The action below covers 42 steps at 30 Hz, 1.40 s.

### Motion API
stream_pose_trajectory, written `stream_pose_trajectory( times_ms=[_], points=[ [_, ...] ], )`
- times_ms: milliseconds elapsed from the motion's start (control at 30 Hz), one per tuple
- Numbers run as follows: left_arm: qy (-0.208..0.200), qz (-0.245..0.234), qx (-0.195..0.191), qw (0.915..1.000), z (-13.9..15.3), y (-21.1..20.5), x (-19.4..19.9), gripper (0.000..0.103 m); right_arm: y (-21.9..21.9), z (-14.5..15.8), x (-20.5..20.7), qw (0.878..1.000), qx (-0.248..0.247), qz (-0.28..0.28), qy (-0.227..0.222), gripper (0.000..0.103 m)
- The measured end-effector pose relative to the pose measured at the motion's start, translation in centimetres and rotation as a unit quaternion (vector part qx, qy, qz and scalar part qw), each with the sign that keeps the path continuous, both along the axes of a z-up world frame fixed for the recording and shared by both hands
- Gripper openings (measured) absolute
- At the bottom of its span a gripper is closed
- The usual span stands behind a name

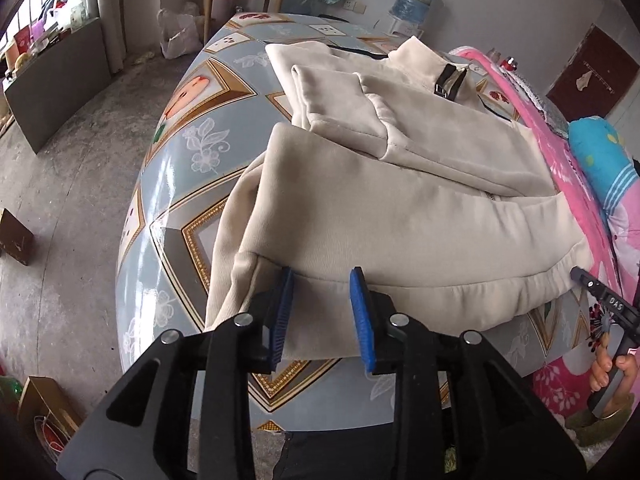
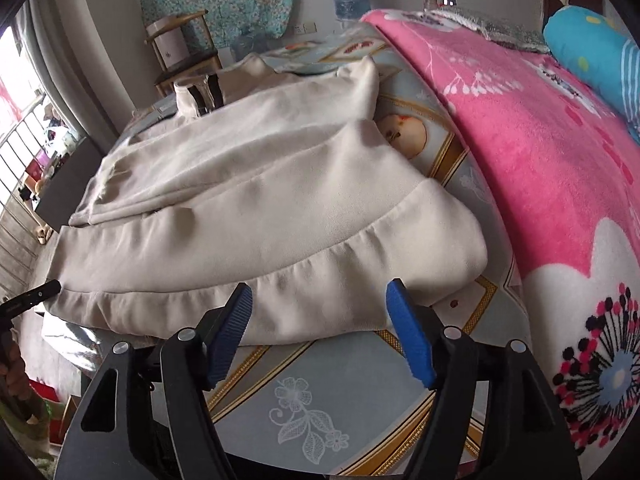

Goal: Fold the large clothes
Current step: 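Move both grippers to the collar and close them on it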

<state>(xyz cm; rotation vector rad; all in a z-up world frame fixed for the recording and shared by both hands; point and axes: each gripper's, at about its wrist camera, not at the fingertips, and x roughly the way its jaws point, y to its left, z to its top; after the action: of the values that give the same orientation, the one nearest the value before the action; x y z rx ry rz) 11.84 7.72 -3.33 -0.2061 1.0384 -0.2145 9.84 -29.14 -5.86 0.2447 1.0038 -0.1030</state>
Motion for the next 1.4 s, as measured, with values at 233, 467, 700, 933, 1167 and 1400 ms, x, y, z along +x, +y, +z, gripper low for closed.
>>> stream_pose_trajectory(
  times_ms=[233,467,700,933,1167,1400],
  points=[
    [-0.021,0.005,0.004,0.9998,2.9,0.1,1.1,0.040,0.9,4.9,0.5,0.999,-0.007,0.017,-0.030,0.068],
    [-0.062,-0.008,0.036,0.9974,7.1,-1.2,6.4,0.059,0.5,10.5,5.4,0.997,0.022,0.040,-0.062,0.068],
    [-0.061,-0.032,0.049,0.9964,8.9,-4.3,15.2,0.068,0.4,13.4,15.1,0.993,0.065,0.066,-0.066,0.070],
    [-0.067,-0.046,0.068,0.9944,8.9,-9.3,25.2,0.068,0.9,13.0,28.2,0.993,0.076,0.088,-0.024,0.070],
    [-0.020,-0.076,0.079,0.9938,5.9,-14.6,34.2,0.068,2.5,8.6,40.8,0.986,0.083,0.125,0.070,0.070],
    [0.023,-0.104,0.073,0.9917,2.5,-17.1,38.0,0.011,3.5,4.8,44.1,0.979,0.078,0.148,0.118,0.042]
  ],
)
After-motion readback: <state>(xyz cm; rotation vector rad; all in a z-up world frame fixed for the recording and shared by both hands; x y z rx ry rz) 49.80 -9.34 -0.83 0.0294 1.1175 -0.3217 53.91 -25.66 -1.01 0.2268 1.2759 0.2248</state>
